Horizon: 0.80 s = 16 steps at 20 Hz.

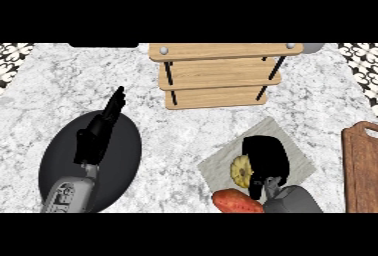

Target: Pick the squash from the placemat and place it in the tiered shelf

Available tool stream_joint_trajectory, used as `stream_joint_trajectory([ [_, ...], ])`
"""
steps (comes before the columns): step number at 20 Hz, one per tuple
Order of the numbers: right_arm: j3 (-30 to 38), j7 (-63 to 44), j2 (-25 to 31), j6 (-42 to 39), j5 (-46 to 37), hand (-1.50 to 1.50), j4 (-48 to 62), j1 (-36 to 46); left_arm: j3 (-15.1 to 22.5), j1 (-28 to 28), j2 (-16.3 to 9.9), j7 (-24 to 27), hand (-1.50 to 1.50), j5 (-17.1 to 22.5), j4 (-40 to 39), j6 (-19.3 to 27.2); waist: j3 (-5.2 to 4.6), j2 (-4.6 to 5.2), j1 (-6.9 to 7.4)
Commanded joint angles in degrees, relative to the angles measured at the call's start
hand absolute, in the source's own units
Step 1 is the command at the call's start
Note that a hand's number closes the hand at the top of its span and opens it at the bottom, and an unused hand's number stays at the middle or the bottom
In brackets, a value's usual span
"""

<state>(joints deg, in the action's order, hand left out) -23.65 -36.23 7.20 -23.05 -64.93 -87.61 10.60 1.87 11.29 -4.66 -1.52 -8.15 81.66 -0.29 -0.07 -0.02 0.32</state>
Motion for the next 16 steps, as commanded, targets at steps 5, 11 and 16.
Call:
stream_joint_trajectory([
  [5,-20.9,-19.5,-7.1,19.6,11.4,1.50,-1.9,3.5,2.2,1.9,1.8,-0.9,0.00,-0.2,-0.5,-0.7,0.21,0.38,3.42],
  [11,-30.1,-27.3,-7.2,38.9,13.9,1.50,-6.5,8.7,0.5,2.3,0.6,0.2,0.00,0.2,-1.6,-0.8,0.14,0.24,3.20],
  [16,-34.8,-34.9,-7.2,48.8,9.4,1.50,-9.0,15.6,0.9,1.1,0.4,-0.2,0.00,0.4,-0.8,-1.5,0.00,-0.43,2.96],
])
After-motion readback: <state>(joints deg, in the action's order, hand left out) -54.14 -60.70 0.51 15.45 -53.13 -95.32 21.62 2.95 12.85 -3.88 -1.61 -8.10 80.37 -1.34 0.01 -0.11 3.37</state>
